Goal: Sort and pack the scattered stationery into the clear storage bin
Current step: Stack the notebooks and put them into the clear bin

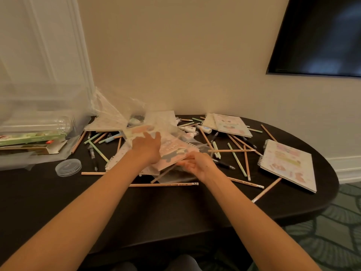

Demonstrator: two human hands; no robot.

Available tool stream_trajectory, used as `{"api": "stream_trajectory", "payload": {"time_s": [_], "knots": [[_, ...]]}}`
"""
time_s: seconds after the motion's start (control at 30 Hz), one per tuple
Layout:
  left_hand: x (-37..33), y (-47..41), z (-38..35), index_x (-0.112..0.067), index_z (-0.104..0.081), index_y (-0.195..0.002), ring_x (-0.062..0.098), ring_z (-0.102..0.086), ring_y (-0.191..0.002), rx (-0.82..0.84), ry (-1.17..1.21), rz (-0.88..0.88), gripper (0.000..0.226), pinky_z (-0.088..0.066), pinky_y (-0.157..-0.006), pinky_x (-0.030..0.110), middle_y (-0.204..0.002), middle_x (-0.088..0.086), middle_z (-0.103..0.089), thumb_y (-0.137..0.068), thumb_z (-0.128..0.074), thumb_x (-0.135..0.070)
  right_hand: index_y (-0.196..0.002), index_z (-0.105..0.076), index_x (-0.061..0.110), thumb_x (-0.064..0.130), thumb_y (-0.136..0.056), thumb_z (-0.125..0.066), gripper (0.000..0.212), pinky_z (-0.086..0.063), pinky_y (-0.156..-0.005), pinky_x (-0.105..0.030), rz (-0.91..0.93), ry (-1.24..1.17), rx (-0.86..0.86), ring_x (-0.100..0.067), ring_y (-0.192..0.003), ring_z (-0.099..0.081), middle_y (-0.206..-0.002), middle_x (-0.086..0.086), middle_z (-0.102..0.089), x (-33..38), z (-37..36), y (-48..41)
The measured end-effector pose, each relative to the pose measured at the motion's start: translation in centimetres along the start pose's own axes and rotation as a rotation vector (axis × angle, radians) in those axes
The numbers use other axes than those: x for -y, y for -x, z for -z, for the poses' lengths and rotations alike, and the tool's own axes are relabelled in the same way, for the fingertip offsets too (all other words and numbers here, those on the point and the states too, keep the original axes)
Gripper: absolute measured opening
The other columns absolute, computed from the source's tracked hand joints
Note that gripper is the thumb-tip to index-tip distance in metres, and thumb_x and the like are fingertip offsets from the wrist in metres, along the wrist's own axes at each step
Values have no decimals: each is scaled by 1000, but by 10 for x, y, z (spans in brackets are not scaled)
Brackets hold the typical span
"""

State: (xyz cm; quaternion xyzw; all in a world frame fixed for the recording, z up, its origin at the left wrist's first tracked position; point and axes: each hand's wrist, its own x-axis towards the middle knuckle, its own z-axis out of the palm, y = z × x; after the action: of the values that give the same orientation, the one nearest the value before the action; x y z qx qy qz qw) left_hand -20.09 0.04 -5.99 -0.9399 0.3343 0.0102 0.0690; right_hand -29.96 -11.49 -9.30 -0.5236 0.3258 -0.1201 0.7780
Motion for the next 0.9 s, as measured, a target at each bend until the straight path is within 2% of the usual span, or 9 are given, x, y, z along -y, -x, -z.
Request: {"api": "stream_trajectory", "payload": {"time_s": [0.07, 0.13, 0.2, 0.3, 0.43, 0.5, 0.63, 0.77, 0.9], "knots": [[-8, -11, -2, -16, -8, -149, 43, -14, -139, -13, 70, -25, 71, -22, -109, 49, -154, 18, -11, -94, -50, -30, -113, -51, -1, 3, -95, -46, 19, -53, -55, -21, -18, 50, 0, -21, -71, -66, -91, -17, -64, 0, -1, -5], [-14, -21, -7, -14, -31, -138, 38, -33, -130, -91, 190, -100, 57, -33, -102, 48, -141, 14, -35, -90, -56, -32, -117, -54, -3, 3, -93, -51, 25, -53, -63, -23, -7, 103, -17, -19, -67, -66, -90, -16, -64, 1, -5, -13], [-16, -22, -12, -11, -45, -121, 33, -49, -113, -182, 312, -169, 29, -42, -89, 43, -120, 12, -53, -97, -45, -27, -122, -52, -2, -2, -92, -50, 30, -54, -57, -21, 52, 124, -55, -17, -62, -65, -87, -14, -64, 2, -12, -18], [-16, -20, -13, -12, -50, -126, 28, -51, -115, -271, 511, -207, 31, -41, -93, 38, -123, 11, -57, -101, -34, -23, -118, -50, 6, -10, -91, -42, 33, -54, -50, -22, 153, 35, -82, -24, -74, -65, -103, -23, -63, 2, -24, -25], [-12, -24, -6, -19, -42, -139, 22, -41, -130, -279, 721, -226, 39, -29, -104, 30, -140, 6, -48, -102, -32, -26, -117, -47, 8, -11, -92, -37, 33, -50, -45, -21, 188, -95, -74, -16, -62, -54, -82, -11, -56, -4, -42, -33], [-11, -27, -7, -23, -44, -138, 22, -40, -131, -252, 766, -263, 38, -28, -104, 29, -140, 4, -48, -102, -33, -26, -118, -50, 10, -4, -95, -38, 29, -51, -56, -27, 211, -84, -81, -16, -66, -55, -83, -8, -56, -6, -54, -41], [-6, -34, -12, -22, -49, -135, 22, -41, -130, -220, 822, -304, 37, -27, -104, 26, -139, 5, -49, -102, -32, -25, -123, -53, 14, 11, -99, -38, 28, -55, -85, -39, 227, -15, -100, -21, -95, -61, -109, -10, -63, -6, -66, -60], [2, -40, -16, -22, -52, -132, 21, -42, -129, -195, 905, -336, 35, -30, -110, 35, -137, 5, -51, -101, -36, -23, -115, -54, 2, 3, -97, -40, 23, -55, -78, -35, 128, 57, -60, -19, -76, -61, -93, -14, -61, -9, -61, -67], [1, -34, -10, -18, -52, -132, 17, -43, -127, -189, 1000, -356, 36, -31, -106, 30, -137, 3, -51, -101, -35, -26, -108, -54, 3, 0, -94, -45, 16, -50, -42, -21, 109, 212, -19, -14, -47, -63, -79, -13, -61, -4, -56, -60]]}}
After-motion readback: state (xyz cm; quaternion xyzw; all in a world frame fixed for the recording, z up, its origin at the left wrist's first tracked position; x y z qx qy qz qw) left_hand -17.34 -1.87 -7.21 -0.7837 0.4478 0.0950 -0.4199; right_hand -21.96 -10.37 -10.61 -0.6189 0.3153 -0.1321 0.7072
